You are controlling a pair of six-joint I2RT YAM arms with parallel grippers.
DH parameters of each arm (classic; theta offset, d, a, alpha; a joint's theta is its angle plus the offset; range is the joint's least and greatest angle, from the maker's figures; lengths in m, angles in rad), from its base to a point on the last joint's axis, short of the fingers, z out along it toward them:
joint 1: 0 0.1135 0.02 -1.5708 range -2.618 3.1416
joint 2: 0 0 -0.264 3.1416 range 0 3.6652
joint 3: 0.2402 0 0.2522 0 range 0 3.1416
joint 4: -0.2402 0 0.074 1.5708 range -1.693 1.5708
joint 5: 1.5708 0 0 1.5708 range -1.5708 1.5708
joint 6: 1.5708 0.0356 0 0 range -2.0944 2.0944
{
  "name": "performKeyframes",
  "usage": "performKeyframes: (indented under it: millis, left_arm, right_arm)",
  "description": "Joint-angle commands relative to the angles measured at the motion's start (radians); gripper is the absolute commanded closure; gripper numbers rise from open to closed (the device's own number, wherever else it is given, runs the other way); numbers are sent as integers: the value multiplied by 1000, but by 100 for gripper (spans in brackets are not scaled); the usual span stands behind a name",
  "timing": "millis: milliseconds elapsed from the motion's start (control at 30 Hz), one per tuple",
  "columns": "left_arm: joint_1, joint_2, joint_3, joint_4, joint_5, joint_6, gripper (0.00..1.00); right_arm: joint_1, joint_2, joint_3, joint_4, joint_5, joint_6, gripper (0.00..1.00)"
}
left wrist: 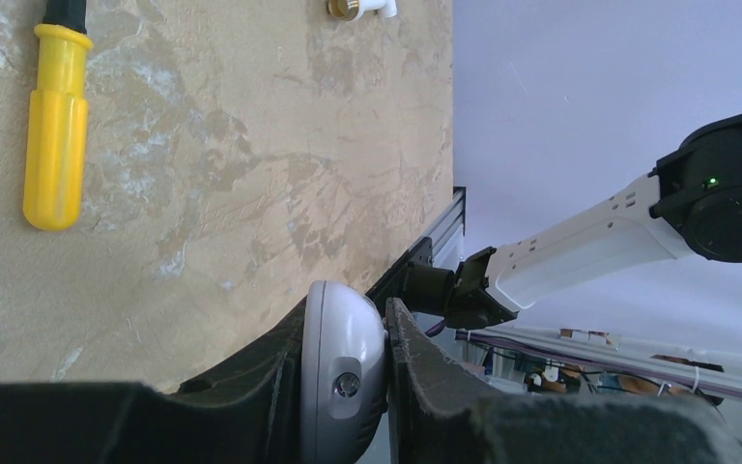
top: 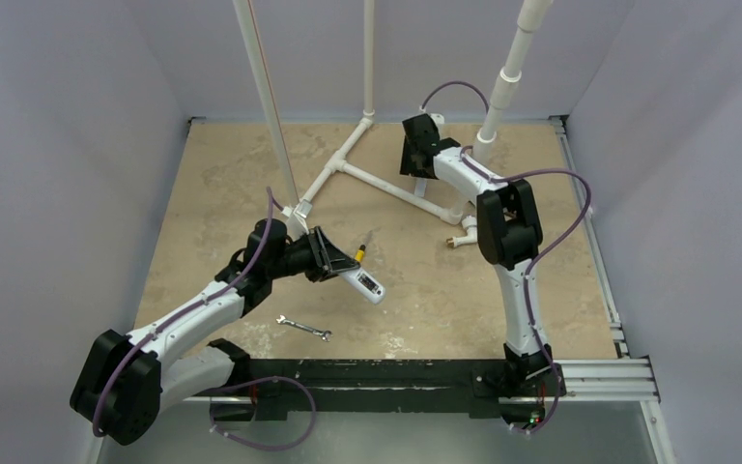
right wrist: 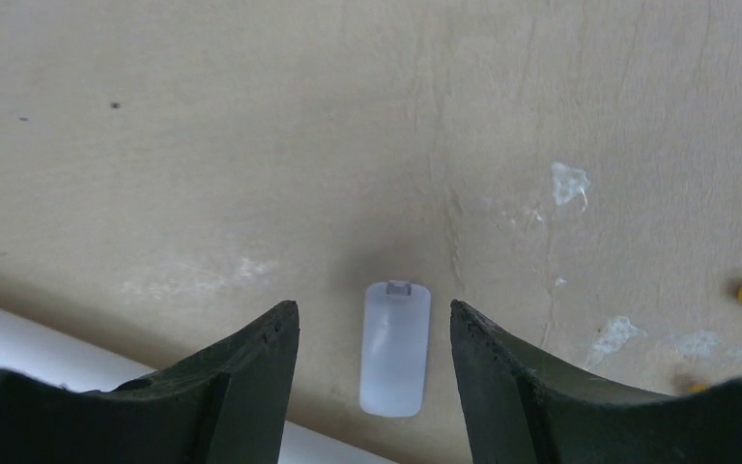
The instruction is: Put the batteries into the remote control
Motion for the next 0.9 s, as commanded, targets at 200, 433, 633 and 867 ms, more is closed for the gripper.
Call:
performKeyframes:
  millis: [200,433,633,867]
  left_arm:
    - [4,-13,41,44,19,17,100]
    - [5,-8,37,45,13,14,100]
    - [5,3,49,45,20,17,100]
    - [4,10,50,47,21,18,100]
  right_arm:
    - [-13,16,40,-108,35,174,44]
    - [-27,35,23,-110,-26,185,53]
    - [-34,47,16,-112,-39,186,55]
    - [-46,81,31,-121,-53,182,49]
